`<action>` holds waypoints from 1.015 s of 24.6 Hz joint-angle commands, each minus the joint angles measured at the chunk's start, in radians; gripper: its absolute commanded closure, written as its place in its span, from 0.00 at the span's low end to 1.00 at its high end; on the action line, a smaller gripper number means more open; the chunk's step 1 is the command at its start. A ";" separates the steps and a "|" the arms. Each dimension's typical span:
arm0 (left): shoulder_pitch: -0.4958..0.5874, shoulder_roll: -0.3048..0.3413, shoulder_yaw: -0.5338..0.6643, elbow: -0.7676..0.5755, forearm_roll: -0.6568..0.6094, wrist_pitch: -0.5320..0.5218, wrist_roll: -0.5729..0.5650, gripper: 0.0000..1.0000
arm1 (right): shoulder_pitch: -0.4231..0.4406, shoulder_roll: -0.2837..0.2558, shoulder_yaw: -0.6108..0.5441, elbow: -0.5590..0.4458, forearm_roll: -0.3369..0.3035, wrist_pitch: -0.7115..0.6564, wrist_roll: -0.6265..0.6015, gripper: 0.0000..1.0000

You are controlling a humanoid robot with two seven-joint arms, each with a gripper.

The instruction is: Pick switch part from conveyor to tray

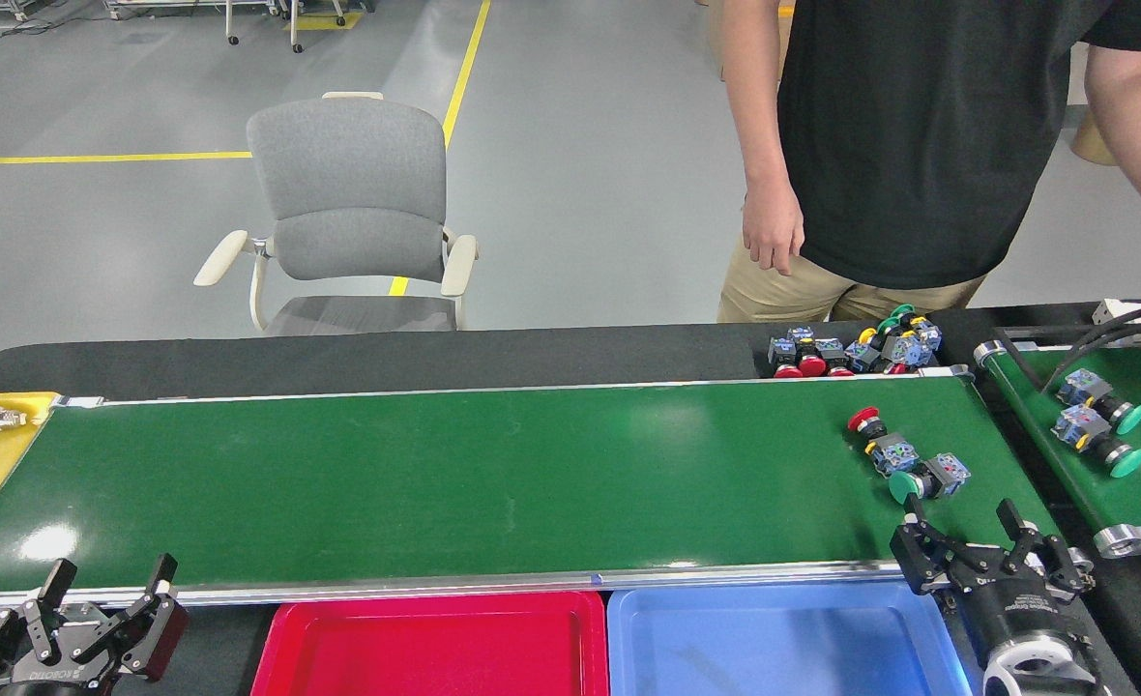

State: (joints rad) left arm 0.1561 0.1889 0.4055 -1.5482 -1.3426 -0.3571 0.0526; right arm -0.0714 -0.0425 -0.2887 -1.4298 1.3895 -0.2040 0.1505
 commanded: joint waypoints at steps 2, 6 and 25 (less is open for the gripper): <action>-0.016 0.014 0.006 0.000 -0.003 0.000 0.006 0.00 | -0.053 -0.010 0.025 0.020 0.000 0.003 0.006 0.02; -0.020 0.015 0.006 0.002 -0.006 0.000 0.006 0.00 | -0.105 -0.013 0.095 0.086 0.000 0.072 0.006 0.02; -0.015 0.017 0.007 -0.001 -0.006 0.000 0.004 0.00 | -0.206 -0.027 0.261 0.203 -0.007 0.097 -0.003 0.79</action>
State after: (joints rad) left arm 0.1457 0.1900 0.4068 -1.5366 -1.3469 -0.3575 0.0534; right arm -0.2623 -0.0627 -0.0312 -1.2008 1.3842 -0.0913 0.1597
